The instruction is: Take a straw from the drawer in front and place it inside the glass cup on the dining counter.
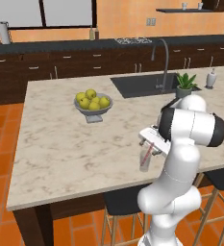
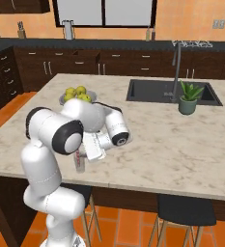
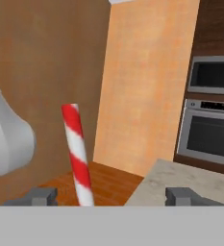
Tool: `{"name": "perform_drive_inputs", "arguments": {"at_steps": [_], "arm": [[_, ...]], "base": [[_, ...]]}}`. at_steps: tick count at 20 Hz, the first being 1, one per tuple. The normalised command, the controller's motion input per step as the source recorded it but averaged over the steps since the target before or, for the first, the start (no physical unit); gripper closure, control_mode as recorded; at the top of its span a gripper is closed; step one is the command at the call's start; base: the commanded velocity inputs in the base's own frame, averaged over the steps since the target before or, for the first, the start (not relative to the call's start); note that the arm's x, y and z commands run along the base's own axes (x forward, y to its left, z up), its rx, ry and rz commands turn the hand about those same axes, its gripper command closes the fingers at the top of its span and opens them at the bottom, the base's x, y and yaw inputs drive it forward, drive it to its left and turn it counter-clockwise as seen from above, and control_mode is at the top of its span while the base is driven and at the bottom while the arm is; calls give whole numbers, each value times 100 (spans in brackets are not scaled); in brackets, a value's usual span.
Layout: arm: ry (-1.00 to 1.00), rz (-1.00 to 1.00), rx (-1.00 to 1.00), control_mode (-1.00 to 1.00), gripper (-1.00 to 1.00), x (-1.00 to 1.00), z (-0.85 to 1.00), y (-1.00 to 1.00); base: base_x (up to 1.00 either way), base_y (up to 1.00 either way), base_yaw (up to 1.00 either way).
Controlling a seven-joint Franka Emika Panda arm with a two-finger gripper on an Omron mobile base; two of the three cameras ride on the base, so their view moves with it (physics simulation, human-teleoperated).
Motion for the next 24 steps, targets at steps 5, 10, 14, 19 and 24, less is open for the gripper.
{"name": "perform_drive_inputs", "arguments": {"at_steps": [5,10,14,19,24], "arm": [[0,-10,-4,-100,-100,0,5,0],[-1,-14,-15,-100,-100,0,18,-19],[-5,-13,-21,-100,-100,-3,24,-23],[-18,-9,-23,-100,-100,-39,51,-21],[-43,-1,-25,-100,-100,-90,74,1]], "base": [[0,0,0],[0,0,0],[0,0,0],[0,0,0],[0,0,0]]}}
